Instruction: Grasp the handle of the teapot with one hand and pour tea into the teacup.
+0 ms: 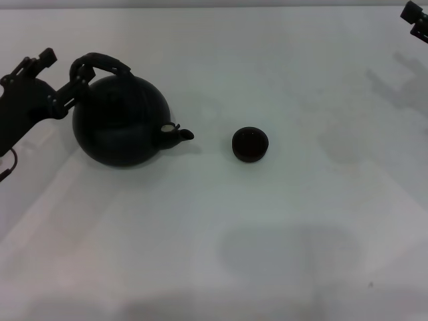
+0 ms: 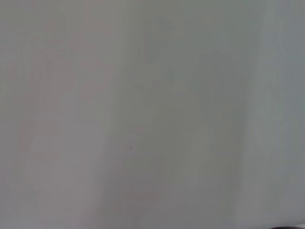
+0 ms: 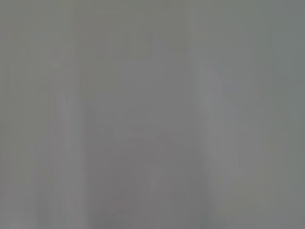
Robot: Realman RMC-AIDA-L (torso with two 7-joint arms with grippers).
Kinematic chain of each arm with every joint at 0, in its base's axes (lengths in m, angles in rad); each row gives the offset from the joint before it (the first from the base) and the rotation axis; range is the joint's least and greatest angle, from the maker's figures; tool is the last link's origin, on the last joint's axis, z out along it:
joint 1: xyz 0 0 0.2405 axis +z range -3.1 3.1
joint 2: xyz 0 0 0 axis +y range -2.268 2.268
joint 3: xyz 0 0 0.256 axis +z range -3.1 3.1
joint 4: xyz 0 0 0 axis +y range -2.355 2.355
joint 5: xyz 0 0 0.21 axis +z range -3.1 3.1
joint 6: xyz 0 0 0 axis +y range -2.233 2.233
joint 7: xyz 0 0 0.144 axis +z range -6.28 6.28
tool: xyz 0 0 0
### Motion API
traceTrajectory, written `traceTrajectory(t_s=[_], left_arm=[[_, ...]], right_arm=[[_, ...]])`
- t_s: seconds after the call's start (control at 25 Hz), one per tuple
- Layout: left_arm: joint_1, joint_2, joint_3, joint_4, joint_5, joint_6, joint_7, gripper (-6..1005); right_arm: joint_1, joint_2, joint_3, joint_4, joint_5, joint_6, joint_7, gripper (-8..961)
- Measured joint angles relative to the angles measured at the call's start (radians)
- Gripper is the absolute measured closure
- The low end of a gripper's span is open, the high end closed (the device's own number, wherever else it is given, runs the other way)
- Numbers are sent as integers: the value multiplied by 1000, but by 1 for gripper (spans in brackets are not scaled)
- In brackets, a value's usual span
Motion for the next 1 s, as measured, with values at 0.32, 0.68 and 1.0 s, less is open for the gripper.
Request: traceTrajectory(t_s=[0.32,0.68,1.0], left_arm=[[47,6,0,-2,6,-47,14,161],[134,6,-10,-4,3,-91,130,151],[135,-1,-47,-42,-43,-135,198,153]], right_arm=[[-13,6,1,15,-2,-3,-33,104],[-10,12,1,184,36,9,-168,104],[-3,13,2,281,97,21,-347,104]])
